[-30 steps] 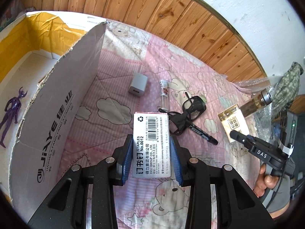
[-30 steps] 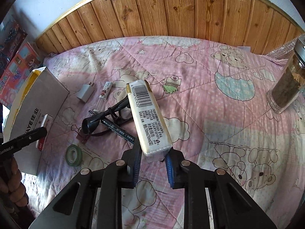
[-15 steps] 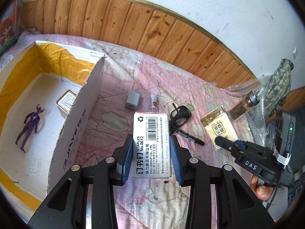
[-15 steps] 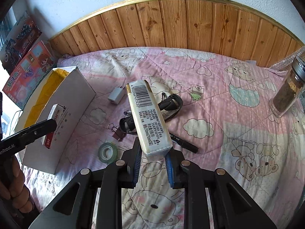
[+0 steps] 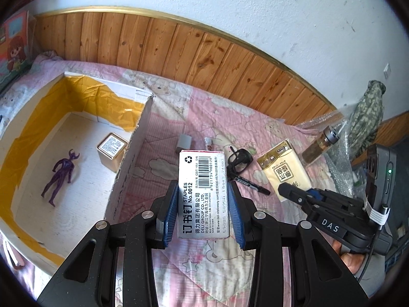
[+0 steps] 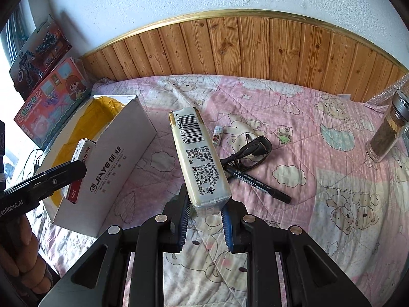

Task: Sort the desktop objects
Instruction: 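Carry the staple box and tissue pack over the cardboard box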

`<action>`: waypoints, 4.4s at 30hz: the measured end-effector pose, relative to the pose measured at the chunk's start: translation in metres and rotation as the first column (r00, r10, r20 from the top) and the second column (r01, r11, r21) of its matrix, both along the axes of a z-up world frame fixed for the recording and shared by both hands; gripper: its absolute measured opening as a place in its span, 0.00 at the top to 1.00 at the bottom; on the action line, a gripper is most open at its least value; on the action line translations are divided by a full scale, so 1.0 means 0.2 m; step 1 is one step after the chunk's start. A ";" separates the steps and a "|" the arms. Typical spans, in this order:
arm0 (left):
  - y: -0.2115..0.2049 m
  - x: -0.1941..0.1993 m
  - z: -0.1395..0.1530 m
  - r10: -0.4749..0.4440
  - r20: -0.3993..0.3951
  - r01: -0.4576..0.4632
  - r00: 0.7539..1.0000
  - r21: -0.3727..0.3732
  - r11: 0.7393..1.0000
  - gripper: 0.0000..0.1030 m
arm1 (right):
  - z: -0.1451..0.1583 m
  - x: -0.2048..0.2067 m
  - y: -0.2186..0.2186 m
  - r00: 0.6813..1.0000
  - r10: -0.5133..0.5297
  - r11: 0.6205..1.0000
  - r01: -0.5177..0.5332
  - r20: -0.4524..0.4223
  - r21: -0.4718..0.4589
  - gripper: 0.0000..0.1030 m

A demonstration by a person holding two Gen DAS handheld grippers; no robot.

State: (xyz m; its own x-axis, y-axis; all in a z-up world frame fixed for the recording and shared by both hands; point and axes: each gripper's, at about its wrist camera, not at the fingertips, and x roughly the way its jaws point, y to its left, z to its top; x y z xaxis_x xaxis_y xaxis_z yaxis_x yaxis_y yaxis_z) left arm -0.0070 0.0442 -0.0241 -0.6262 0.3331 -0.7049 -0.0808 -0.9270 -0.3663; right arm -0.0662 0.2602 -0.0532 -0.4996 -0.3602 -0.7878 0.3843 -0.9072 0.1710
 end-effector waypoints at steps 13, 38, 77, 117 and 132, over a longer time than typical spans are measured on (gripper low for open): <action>-0.14 0.13 0.07 0.041 -0.020 -0.040 0.999 0.014 0.999 0.63 | 0.14 0.15 -0.21 0.996 0.061 0.997 -0.063 -0.061 -0.040 0.77; -0.41 0.22 0.09 0.163 -0.015 -0.161 0.987 0.069 0.984 0.63 | 0.28 0.29 -0.47 0.977 0.159 0.985 -0.166 -0.143 -0.038 0.77; -0.74 0.17 -0.02 0.203 0.012 -0.203 0.979 0.040 0.978 0.63 | 0.21 0.40 -0.90 0.945 0.281 0.960 -0.275 -0.168 0.058 0.76; -0.86 0.00 -0.32 0.205 0.267 -0.242 0.942 0.111 0.964 0.62 | 0.07 0.12 -1.33 0.952 0.298 0.947 -0.286 -0.067 0.143 0.76; -0.81 -0.06 -0.36 0.169 0.302 -0.202 0.938 0.083 0.976 0.62 | -0.02 -0.08 -1.53 0.944 0.329 0.919 -0.315 -0.018 0.235 0.76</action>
State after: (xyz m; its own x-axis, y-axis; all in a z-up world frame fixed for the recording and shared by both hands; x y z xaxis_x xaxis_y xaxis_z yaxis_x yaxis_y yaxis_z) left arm -0.0190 -0.1172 -0.0963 -0.4571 0.3172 -0.8309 0.2144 -0.8674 -0.4491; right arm -0.0825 -0.0452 -0.0566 -0.4324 -0.3248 -0.8412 0.6652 -0.7447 -0.0543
